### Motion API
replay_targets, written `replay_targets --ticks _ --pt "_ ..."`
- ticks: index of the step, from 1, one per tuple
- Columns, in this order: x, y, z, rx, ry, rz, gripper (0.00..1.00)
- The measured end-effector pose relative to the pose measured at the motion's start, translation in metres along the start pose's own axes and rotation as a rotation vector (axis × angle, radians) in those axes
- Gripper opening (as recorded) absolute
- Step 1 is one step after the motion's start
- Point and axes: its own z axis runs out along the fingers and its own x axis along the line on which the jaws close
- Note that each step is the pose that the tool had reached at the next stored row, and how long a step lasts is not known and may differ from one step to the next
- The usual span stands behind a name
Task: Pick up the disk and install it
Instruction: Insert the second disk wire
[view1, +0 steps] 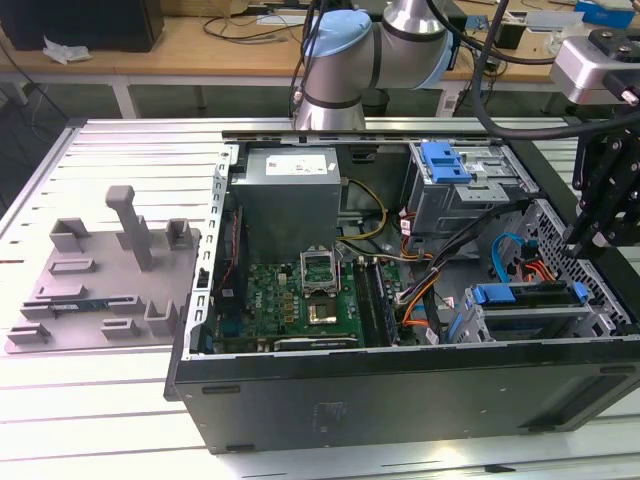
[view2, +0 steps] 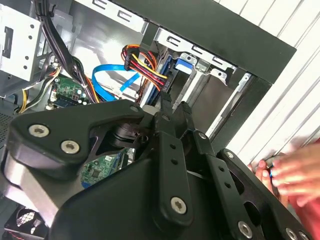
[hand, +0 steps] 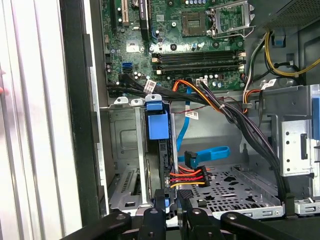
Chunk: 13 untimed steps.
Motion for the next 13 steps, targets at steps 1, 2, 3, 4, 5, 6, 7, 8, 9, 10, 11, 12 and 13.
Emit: replay_targets --ticks 1,2,3,4,5,6,7,8,9,10,11,12,13 --pt "0.0 0.0 0.0 -0.0001 0.0 0.0 0.24" --pt "0.0 0.0 0.0 -0.0001 0.0001 0.0 0.24" --pt "0.0 0.0 0.0 0.0 0.0001 0.0 0.24" --pt "0.0 0.0 0.0 -0.0001 0.0001 0.0 0.24" --pt "-0.0001 0.0 0.0 0.0 0.0002 0.0 0.24" --pt "-0.0013 0.0001 -0.0001 0.0001 0.0016 0.0 0.24" --pt "-0.0034 0.0003 0.0 0.0005 0.0059 0.0 0.24" --pt "-0.0055 0.0005 0.0 0.0007 0.009 0.0 0.24" --pt "-0.0069 0.0006 0.0001 0.0008 0.0114 -0.001 0.24" --pt "-0.0092 0.0008 0.0002 0.0005 0.0162 -0.001 0.24" --pt "-0.0111 0.001 0.0001 -0.0001 0.0208 -0.001 0.24" --pt "-0.0139 0.0012 0.0002 -0.0002 0.0232 -0.001 0.24" --pt "-0.0159 0.0014 0.0003 -0.0001 0.0235 -0.001 0.24"
